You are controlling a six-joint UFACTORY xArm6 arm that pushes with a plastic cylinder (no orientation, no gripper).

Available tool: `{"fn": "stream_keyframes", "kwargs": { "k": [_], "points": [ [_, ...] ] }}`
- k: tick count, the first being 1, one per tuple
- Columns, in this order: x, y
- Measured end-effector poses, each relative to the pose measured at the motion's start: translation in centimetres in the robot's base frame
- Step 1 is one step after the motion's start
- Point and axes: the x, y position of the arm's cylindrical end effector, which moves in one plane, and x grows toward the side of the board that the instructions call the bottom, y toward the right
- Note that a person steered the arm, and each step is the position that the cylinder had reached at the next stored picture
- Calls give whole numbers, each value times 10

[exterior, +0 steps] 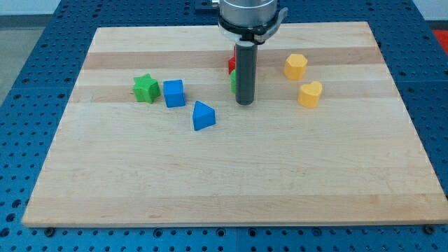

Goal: Move blue cube to the left side of the blue triangle

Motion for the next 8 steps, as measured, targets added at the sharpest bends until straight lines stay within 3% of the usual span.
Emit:
{"fn": "stream_keyframes", "kwargs": {
  "k": [6, 8],
  "points": [
    [3, -52],
    [-28, -60]
  ]
}}
